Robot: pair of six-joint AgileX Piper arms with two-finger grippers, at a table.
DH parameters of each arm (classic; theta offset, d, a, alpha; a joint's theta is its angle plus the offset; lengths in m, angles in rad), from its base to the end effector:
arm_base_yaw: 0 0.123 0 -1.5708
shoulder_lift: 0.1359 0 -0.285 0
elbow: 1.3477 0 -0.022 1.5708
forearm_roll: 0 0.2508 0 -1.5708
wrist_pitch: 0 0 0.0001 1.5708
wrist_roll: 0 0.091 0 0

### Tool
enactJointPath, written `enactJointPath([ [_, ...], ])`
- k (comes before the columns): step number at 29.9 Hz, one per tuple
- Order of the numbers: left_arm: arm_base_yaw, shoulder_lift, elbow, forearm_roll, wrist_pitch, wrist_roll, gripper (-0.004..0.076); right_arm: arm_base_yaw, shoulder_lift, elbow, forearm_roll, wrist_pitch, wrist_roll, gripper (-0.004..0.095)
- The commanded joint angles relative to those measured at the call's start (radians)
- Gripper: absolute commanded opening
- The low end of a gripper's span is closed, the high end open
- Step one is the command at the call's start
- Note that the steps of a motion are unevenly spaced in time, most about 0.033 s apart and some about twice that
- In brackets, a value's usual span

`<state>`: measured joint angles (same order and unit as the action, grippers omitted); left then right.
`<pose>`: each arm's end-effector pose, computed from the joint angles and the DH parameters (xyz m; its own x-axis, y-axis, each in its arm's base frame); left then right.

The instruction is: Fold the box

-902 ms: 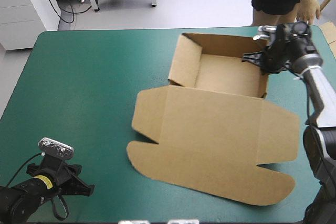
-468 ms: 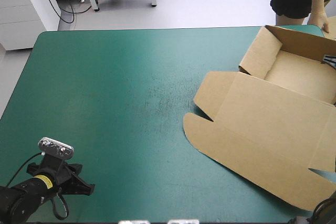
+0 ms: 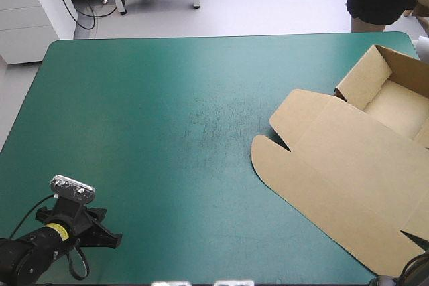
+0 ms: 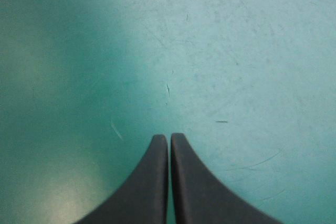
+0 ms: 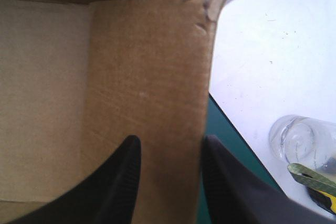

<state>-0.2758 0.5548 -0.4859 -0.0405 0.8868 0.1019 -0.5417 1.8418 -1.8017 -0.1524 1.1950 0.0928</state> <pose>0.0852 -0.0271 0.2617 -0.7099 0.2801 -0.6462 0.3468 0.9376 0.0254 0.3357 -0.2170 0.3365 -0.7590 0.4989 -0.4185 0.5886 0.8004 -0.1134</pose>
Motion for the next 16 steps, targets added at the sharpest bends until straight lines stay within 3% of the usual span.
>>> enactJointPath([
  [1, -0.006, 0.002, -0.022, -0.011, -0.058, -0.007, -0.0008, -0.004, -0.061, -0.022, -0.024, -0.025, -0.001, 0.0471],
  [10, -0.006, 0.002, -0.022, -0.011, -0.058, -0.007, -0.0008, -0.004, -0.097, -0.022, 0.103, -0.025, -0.008, 0.0438],
  [14, -0.006, 0.002, -0.022, -0.011, -0.058, -0.007, -0.0008, -0.004, -0.151, -0.022, 0.165, -0.025, -0.075, 0.0293],
  [16, -0.006, 0.002, -0.022, -0.011, -0.058, -0.007, -0.0008, -0.004, -0.191, -0.022, 0.182, -0.025, -0.082, 0.0161],
])
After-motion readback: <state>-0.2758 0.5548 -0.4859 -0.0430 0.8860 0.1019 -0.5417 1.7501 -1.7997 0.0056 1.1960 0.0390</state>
